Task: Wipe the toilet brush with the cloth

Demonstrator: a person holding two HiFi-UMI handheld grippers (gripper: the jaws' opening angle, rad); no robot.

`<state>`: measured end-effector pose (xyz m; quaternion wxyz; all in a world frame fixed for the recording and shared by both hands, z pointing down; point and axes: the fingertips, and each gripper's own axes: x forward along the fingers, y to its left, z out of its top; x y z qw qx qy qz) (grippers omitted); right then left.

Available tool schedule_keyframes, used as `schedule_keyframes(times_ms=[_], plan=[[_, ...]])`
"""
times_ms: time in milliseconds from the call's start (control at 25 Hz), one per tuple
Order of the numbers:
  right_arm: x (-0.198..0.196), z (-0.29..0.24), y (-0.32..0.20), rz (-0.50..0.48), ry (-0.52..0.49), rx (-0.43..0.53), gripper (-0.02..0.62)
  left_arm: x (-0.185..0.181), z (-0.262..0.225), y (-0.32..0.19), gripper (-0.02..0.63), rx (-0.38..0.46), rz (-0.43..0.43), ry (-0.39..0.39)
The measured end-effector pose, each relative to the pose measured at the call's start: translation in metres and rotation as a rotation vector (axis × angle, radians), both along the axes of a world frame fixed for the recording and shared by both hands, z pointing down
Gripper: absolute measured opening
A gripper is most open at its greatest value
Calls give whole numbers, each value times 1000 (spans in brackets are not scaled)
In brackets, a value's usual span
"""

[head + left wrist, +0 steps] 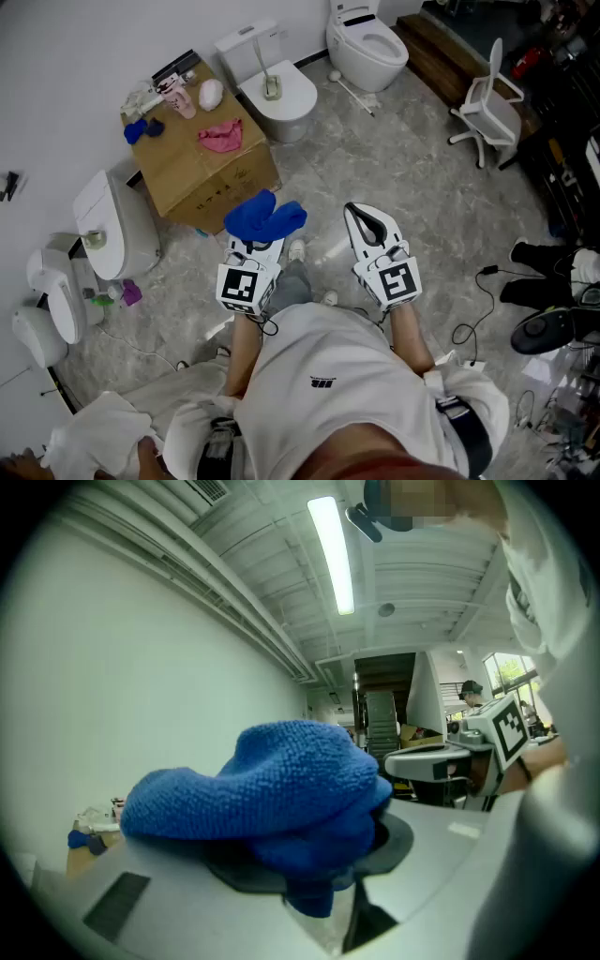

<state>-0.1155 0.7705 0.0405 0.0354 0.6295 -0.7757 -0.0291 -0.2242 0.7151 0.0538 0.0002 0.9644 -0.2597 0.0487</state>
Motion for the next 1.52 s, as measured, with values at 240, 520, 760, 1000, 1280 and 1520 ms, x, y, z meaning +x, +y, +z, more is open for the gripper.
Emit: schedule_keyframes(times_ms=[240, 520, 760, 1000, 1280, 1520], plan=[[12, 14, -53, 22, -8, -32, -2, 15, 11, -59, 158, 0, 20, -19], [25, 20, -129, 79, 12, -77, -2, 29, 9, -143, 156, -2, 80, -36], [23, 26, -187, 96, 15, -91, -2, 37, 12, -200, 156, 1, 130, -46], [21, 31, -227, 103, 17, -110, -2, 47, 22, -243, 155, -15, 153, -44], [41, 35, -266, 92, 32, -120, -2, 68, 27, -278, 153, -33, 151, -41], [71, 44, -300, 77, 8, -124, -2, 94, 33, -309, 152, -47, 124, -46]])
